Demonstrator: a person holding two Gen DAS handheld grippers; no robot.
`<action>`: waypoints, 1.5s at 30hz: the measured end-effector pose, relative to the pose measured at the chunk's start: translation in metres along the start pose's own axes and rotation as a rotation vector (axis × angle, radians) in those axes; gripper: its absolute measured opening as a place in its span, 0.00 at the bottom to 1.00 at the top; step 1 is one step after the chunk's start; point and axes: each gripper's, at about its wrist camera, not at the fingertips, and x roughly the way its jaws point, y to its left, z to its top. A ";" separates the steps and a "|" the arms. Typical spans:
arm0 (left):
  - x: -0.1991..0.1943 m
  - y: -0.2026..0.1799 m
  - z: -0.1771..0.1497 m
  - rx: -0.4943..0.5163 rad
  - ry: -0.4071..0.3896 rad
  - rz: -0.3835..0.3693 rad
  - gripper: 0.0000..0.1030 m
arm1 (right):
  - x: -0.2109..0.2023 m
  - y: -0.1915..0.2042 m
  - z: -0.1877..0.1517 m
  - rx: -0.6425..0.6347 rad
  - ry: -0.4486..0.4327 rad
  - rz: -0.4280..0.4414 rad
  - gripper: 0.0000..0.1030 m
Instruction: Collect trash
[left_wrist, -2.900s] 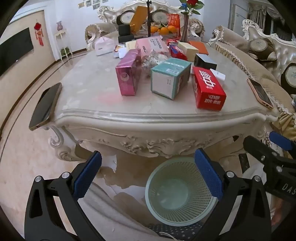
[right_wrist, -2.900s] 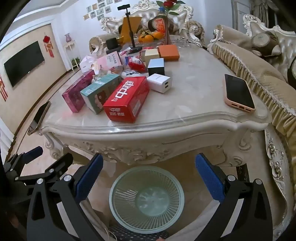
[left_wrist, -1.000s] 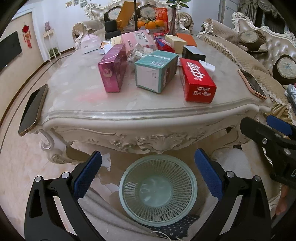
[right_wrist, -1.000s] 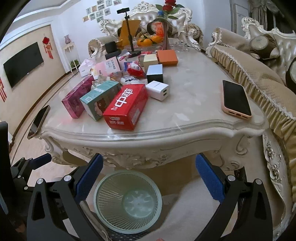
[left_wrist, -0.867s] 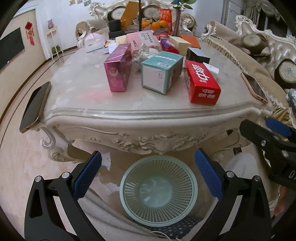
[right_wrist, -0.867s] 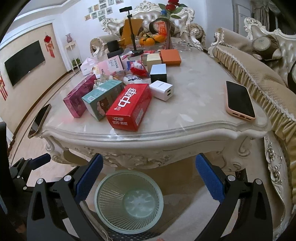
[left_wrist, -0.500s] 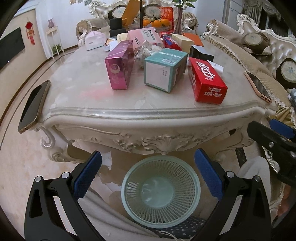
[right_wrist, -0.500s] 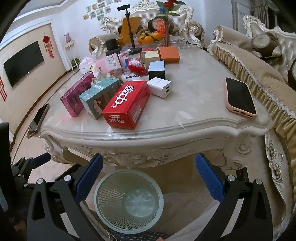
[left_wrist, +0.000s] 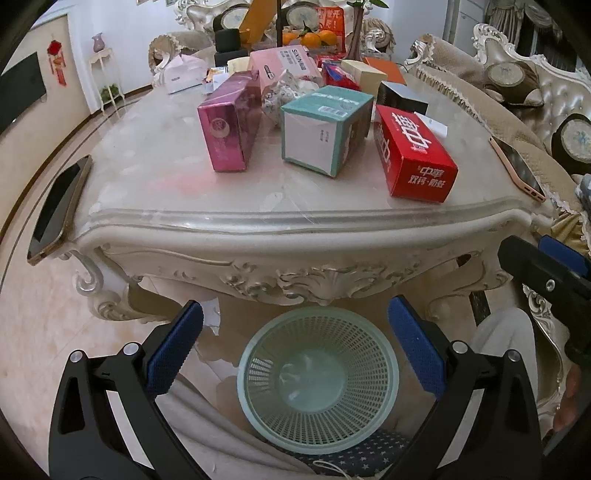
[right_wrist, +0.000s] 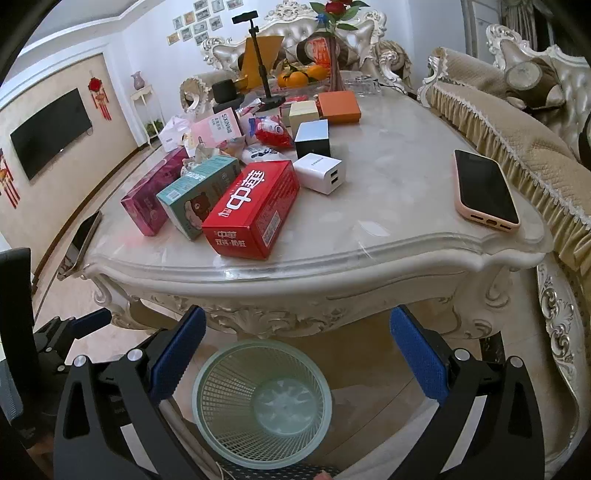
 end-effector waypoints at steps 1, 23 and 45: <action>-0.004 0.001 0.001 -0.004 -0.021 0.003 0.94 | -0.002 0.000 0.001 0.002 -0.016 0.007 0.93; -0.003 0.058 0.077 -0.071 -0.193 0.020 0.94 | 0.046 0.041 0.044 -0.063 -0.081 0.049 0.93; 0.073 0.080 0.127 -0.064 -0.094 -0.001 0.74 | 0.084 0.036 0.049 -0.051 -0.022 -0.067 0.90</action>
